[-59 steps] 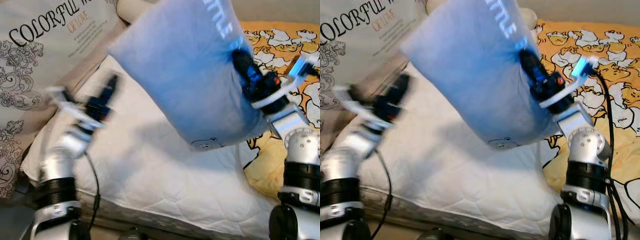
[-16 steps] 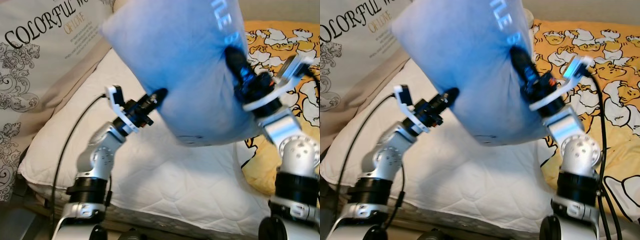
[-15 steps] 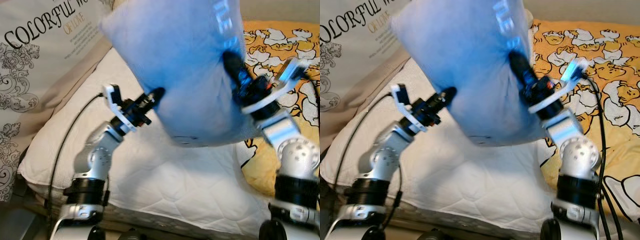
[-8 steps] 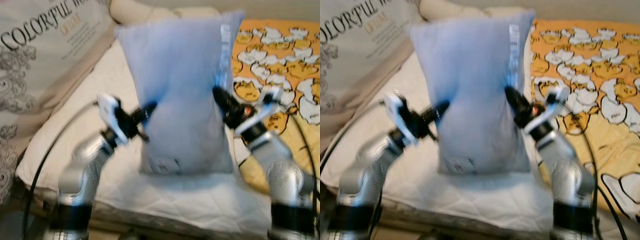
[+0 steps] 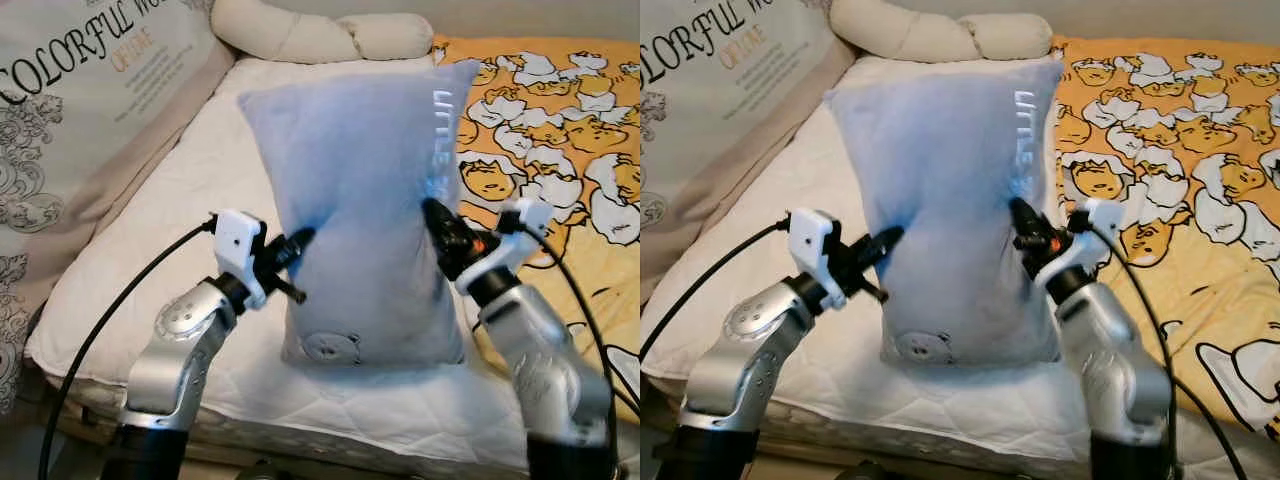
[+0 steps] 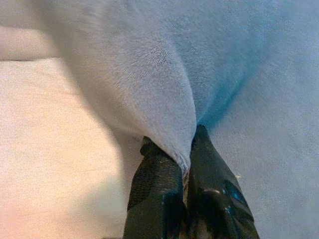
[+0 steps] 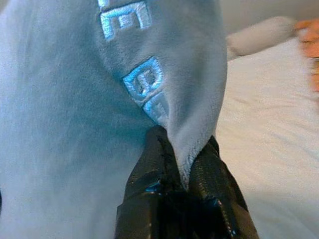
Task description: Clean up the room
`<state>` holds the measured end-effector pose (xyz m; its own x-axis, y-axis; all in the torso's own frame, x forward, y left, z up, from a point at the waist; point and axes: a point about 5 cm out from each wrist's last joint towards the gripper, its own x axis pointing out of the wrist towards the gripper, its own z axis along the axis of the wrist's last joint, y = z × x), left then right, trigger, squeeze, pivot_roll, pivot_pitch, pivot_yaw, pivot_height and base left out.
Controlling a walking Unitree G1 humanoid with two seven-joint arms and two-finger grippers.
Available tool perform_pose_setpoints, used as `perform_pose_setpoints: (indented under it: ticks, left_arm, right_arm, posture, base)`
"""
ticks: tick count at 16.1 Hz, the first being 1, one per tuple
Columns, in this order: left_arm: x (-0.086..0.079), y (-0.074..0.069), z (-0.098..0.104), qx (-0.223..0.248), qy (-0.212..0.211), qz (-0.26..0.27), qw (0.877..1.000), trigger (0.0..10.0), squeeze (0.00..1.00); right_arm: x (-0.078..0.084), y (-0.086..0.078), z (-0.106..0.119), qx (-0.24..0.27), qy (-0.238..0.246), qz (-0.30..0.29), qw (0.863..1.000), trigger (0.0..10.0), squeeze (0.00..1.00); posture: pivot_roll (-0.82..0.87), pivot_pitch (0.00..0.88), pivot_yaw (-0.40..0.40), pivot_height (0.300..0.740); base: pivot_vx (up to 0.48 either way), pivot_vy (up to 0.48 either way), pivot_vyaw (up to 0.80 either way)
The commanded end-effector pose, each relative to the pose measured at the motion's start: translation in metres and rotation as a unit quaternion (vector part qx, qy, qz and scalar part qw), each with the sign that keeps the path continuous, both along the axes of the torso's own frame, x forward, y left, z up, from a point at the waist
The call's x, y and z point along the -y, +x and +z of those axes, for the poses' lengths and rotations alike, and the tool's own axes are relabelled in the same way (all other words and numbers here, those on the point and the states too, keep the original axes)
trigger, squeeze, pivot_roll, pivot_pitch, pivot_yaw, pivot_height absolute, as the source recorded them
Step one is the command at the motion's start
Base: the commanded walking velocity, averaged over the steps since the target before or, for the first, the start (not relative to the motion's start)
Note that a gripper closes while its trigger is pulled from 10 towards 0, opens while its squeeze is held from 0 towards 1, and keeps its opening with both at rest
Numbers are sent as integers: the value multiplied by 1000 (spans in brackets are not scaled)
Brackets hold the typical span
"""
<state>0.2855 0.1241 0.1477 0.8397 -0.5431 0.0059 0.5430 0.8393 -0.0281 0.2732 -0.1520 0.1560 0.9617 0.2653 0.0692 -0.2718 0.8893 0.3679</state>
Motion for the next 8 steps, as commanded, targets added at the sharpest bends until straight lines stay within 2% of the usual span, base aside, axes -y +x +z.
perform_pose_setpoints:
  ticks: [1,2,3,4,8]
  left_arm:
    - [-10,7,16,35,22,49,998,0,0]
    - [-8,8,21,44,30,54,997,0,0]
    - [-7,7,24,57,34,60,996,3098,0]
    - [-5,8,22,36,29,82,996,10000,0]
    - [-4,8,19,31,45,97,994,10000,0]
  right_arm:
    - [3,-3,2,4,-25,-48,999,0,0]
    - [8,-2,-2,-10,-62,-77,995,0,0]
    - [11,-3,-6,-20,-94,-92,991,4745,0]
    - [11,-5,-8,-24,-106,-97,989,10000,0]
    - [9,-7,-9,-32,-108,-105,988,10000,0]
  posture:
    - [-8,0,83,740]
    - [-19,0,93,740]
    - [-23,0,97,740]
    - [-24,0,98,740]
    - [-14,0,85,740]
  base:
    - [0,0,0]
    - [0,0,0]
    - [0,0,0]
    - [0,0,0]
    - [0,0,0]
